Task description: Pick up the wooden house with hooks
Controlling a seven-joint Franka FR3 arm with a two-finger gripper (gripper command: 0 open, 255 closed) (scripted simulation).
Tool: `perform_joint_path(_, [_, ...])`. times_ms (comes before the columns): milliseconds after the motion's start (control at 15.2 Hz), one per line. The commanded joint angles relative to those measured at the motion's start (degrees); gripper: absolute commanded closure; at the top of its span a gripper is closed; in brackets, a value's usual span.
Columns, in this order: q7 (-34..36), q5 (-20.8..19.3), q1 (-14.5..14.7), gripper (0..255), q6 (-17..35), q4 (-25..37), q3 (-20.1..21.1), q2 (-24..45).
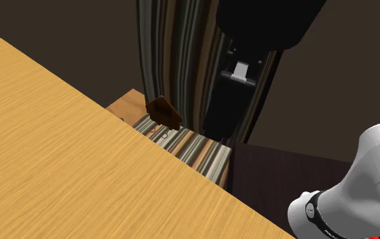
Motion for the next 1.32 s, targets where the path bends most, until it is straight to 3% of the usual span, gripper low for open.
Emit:
perform_joint_path(0, [0.0, 0.0, 0.0, 0, 0.0, 0.0, 0.0, 0.0])
perform_joint_path(660, [-7.42, -3.29, -3.23, 0, 21.33, -9.29, -7.81, 7.03])
perform_joint_path(1254, [-15.79, -2.07, -3.97, 0, 40.59, -10.07, -16.06, 21.09])
